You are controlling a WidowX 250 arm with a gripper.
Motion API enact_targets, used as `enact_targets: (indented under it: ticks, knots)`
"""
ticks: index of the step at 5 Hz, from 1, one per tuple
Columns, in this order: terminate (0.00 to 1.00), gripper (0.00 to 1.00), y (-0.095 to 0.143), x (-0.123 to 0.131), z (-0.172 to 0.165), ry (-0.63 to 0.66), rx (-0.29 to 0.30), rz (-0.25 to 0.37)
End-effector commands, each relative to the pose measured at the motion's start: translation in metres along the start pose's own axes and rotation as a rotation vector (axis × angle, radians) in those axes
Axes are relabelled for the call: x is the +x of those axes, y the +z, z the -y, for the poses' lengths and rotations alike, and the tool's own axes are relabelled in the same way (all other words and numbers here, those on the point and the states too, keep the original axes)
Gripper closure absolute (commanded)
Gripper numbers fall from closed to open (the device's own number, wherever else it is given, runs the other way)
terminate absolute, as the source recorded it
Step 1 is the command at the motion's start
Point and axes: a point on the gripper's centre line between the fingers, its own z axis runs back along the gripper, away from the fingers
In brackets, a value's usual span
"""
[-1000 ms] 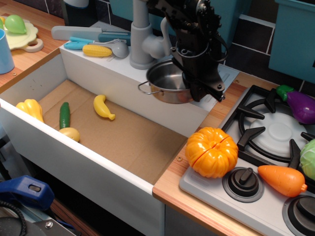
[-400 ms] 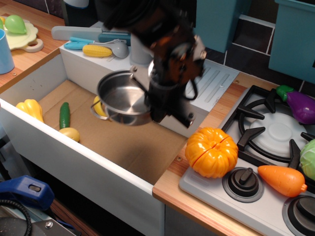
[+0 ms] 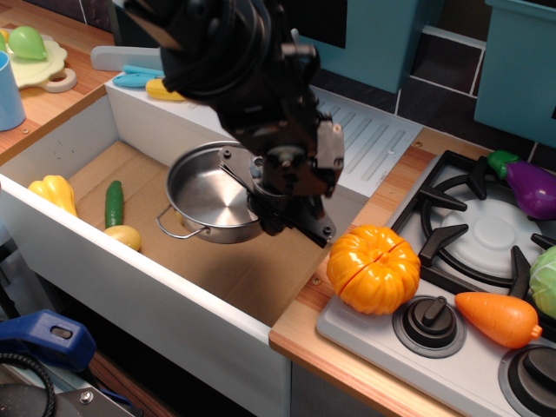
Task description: Put pot or pan in sink
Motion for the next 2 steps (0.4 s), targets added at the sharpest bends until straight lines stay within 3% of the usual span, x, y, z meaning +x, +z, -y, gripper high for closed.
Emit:
enact_targets:
  ticks: [1,2]
  knots:
    - [0.0,0.0,-0.0116,0.0102,-0.0127,-0.051,-0.027,0.094]
    - [1.0,0.0,-0.0116,0.0102,-0.0127,-0.051,-0.027,0.094]
